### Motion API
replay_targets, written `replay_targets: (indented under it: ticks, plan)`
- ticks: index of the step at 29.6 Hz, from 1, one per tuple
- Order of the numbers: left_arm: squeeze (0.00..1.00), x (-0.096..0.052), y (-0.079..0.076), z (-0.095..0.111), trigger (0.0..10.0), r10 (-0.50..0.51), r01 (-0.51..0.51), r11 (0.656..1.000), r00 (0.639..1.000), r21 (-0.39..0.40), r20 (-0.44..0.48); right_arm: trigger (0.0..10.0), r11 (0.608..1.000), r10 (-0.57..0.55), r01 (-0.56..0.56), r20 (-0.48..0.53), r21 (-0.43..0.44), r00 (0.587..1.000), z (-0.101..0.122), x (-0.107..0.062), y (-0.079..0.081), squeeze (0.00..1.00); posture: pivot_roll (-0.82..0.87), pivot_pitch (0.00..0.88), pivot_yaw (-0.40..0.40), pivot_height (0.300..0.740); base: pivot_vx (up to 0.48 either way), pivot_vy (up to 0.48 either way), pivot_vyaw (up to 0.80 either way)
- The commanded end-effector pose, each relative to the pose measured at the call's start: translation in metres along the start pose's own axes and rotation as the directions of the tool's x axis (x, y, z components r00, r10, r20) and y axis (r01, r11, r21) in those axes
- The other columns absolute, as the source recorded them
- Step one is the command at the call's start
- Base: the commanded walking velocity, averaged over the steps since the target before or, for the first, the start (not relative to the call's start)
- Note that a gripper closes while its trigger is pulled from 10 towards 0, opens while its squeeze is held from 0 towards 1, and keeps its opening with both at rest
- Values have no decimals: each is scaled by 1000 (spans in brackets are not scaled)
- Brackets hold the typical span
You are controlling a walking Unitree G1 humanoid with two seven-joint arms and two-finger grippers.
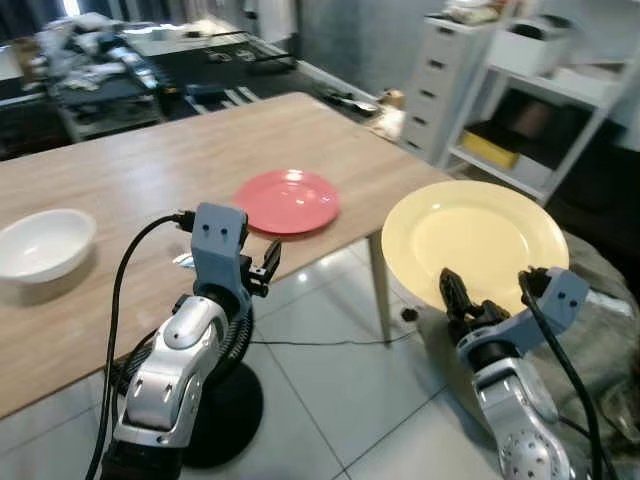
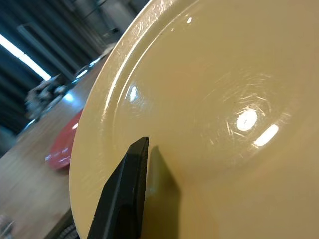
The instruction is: Setting the table
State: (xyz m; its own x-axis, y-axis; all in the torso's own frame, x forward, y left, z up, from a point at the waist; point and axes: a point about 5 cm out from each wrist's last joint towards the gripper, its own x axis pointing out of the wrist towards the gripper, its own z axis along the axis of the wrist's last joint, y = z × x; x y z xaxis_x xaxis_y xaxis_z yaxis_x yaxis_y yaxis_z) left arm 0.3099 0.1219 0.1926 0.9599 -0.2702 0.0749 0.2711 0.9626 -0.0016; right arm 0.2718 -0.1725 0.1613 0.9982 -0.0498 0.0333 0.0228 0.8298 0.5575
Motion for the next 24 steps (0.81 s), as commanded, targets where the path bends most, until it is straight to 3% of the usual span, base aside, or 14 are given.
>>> replay_targets:
  ticks: [1,24]
  plan:
    - [0,1,-1,-4,10000,-5,5,1000,1000,6,-24,10000,999,-7,8,-10,42,1000,-7,-2,3,0,-97,0,54,740,0,0,-800]
    - [0,-2,0,-18,10000,-8,10,999,998,36,-68,10000,998,-37,38,-30,43,999,-13,-4,-6,0,-95,0,56,740,0,0,-800]
